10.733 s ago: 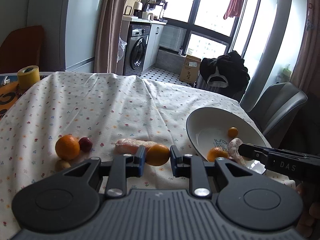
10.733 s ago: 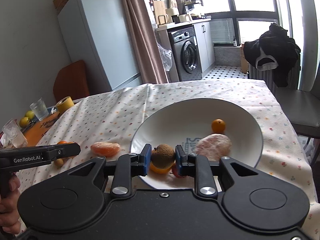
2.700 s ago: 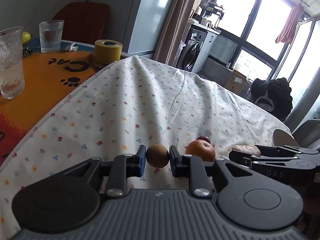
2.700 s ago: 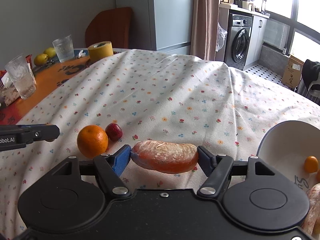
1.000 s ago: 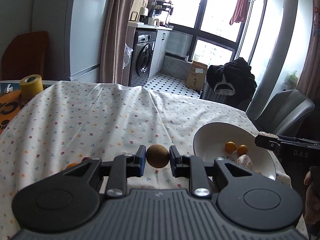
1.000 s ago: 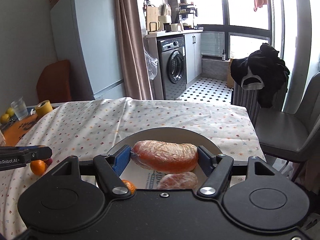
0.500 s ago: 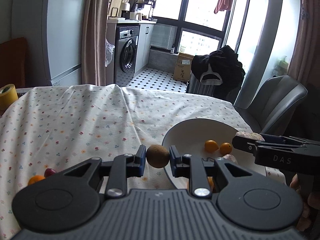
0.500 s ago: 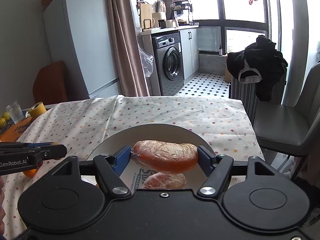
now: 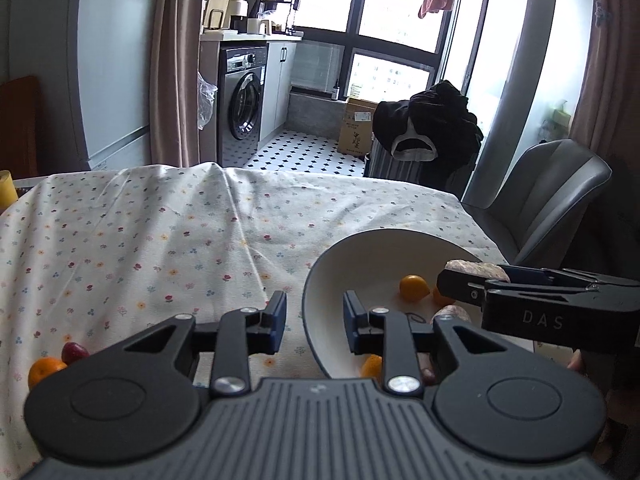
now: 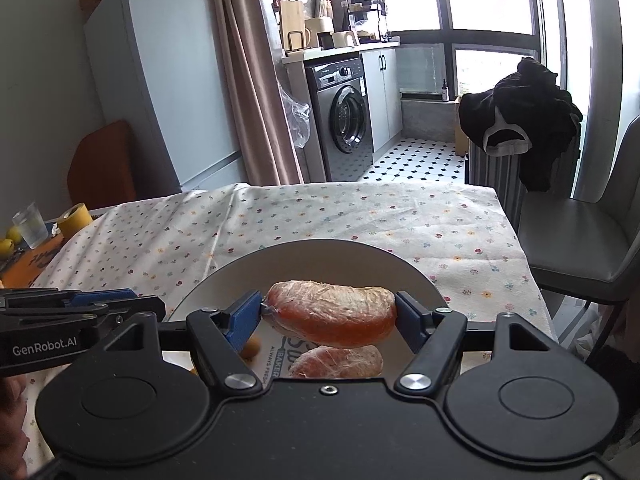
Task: Organize fruits
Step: 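Open the right tool over the bowl while the left tool releases the brown fruit into it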
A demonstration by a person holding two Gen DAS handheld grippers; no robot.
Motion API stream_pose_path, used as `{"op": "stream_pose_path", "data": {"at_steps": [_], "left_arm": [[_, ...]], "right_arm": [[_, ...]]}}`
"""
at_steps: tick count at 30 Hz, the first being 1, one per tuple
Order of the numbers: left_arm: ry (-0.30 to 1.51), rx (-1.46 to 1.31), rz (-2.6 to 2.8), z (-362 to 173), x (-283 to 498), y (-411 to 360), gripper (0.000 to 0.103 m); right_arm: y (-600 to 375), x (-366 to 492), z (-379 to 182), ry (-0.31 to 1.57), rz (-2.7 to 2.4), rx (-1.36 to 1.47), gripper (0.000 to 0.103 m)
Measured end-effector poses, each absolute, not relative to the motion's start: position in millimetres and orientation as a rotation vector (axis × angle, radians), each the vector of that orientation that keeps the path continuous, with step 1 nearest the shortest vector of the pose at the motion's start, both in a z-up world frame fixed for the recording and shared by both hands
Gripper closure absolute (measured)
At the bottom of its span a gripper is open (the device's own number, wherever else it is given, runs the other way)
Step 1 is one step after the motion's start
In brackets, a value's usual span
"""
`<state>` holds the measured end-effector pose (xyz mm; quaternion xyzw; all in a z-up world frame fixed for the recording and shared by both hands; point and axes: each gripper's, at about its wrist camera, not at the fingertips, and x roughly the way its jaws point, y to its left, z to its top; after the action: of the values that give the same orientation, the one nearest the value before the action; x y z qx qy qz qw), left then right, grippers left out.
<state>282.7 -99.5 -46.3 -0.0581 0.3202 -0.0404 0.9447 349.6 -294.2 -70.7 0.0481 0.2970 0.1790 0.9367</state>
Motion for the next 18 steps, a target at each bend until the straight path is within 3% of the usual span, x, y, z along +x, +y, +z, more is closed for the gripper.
{"op": "stream_pose_path", "data": {"at_steps": [9,12,16,18], "left_arm": [[0.653,-0.148,-0.018,-41,275,-72,0.071],[0.652,-0.15,-0.008,-40,272,-66,0.062],[0.648,-0.152,0.003,-40,267,-59,0.048],[0.642,-0.149,0.015,-38,264,-55,0.041]], "right_arm": [[-278,350,-67,0.604,0.394,0.087,0.034],[-271,350,-65,0.61,0.417,0.081,0.033],[-266,347,-61,0.59,0.438,0.106,0.021],[-267,346,-59,0.588,0.432,0.119,0.021]]}}
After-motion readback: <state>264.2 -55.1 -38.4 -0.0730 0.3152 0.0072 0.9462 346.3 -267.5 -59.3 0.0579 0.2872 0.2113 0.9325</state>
